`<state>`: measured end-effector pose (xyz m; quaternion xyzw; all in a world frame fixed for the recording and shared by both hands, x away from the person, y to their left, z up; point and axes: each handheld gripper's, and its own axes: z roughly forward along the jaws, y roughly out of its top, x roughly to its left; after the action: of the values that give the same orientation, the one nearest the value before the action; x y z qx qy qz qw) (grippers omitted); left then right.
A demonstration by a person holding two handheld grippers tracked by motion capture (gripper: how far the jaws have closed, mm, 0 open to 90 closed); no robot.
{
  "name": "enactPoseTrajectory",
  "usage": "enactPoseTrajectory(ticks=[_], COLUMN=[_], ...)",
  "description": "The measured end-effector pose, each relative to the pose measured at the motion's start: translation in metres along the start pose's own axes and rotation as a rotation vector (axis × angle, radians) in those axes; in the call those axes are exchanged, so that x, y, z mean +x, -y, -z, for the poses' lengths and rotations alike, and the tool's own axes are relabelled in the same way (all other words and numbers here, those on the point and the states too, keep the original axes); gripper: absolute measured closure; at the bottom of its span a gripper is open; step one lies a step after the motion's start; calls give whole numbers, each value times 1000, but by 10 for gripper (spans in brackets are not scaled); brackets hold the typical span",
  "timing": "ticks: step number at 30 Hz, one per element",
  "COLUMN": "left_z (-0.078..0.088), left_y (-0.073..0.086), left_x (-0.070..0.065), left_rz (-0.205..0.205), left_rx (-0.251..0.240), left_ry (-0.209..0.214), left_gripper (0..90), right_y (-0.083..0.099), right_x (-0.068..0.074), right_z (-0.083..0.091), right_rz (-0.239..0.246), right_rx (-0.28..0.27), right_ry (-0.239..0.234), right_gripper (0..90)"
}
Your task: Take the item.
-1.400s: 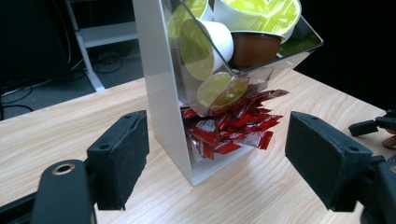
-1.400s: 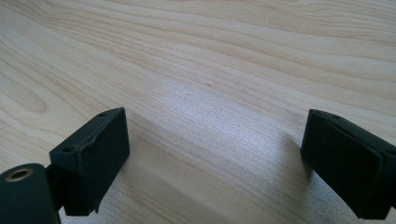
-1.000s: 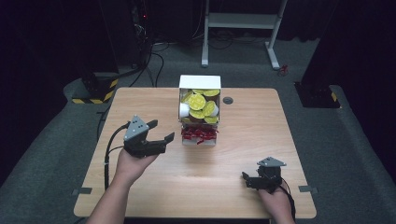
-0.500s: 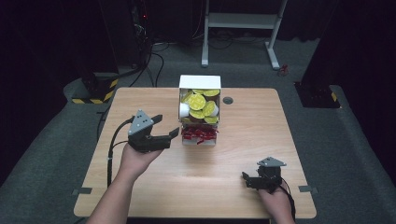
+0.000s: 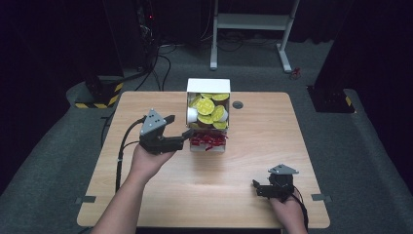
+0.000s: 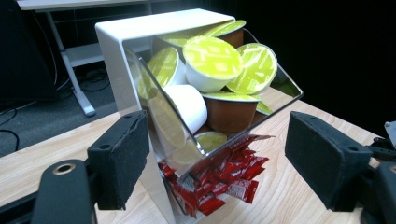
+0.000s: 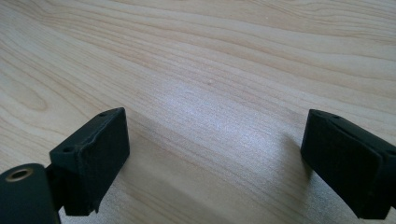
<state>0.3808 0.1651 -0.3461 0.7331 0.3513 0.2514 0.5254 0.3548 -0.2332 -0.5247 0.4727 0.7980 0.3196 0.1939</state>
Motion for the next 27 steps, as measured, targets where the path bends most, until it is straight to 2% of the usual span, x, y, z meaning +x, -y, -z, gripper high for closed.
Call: enactPoseTrajectory(ticks=[14,23,27], left_z=[-13,-21,-25], left_y=[-12,-20,-23], left_x=[-3,-3,-2], left_rz=[-6,-37,-25], left_rx=[-3,0,-8], left_ry=[10,-9,-4], left_gripper=[217,216,218], right_y=[0,0,0], right_x=[0,0,0], right_z=[0,0,0], right_rz=[3,3,2], right_rx=[-1,-1,-1], right_ry=[0,0,0], right_gripper=[79,79,79])
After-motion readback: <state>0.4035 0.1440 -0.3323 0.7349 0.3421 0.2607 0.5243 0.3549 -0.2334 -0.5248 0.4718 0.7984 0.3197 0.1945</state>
